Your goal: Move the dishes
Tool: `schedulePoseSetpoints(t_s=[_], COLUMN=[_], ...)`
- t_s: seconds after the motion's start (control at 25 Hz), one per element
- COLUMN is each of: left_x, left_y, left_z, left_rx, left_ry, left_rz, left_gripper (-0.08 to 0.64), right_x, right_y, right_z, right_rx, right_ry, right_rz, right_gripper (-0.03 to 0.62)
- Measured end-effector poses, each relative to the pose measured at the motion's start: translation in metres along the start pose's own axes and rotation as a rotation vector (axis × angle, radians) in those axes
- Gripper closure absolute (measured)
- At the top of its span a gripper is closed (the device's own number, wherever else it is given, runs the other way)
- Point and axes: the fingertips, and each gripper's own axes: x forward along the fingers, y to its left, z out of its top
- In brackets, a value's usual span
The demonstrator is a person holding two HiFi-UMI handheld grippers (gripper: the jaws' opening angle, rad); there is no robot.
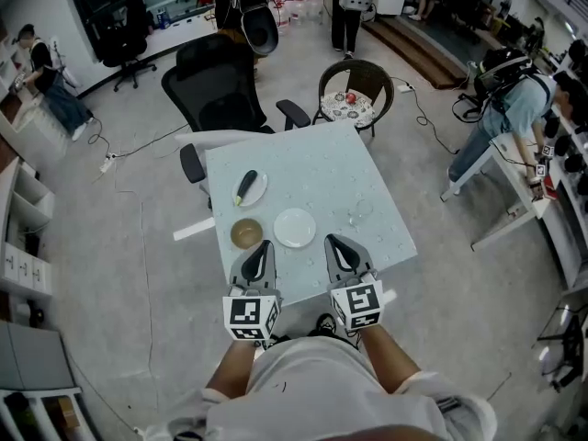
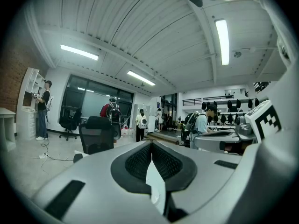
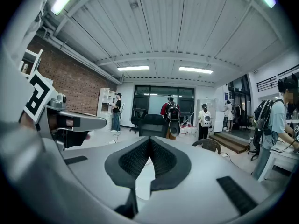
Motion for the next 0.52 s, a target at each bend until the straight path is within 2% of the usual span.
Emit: schedulePoseSetpoints(t_s=[0.52], left_x=[0.008], left_y=[-0.012], left_z=[-0.006], left_rx=[-0.005], left_ry=[0.009], left_rz=[-0.016], left_gripper=[0.54], right_x=[-0.002], right_y=[-0.01], right_z=[-0.005], right_rx=[0.003], right_ry=[0.009], right_rz=[-0.002], right_gripper=[0.595])
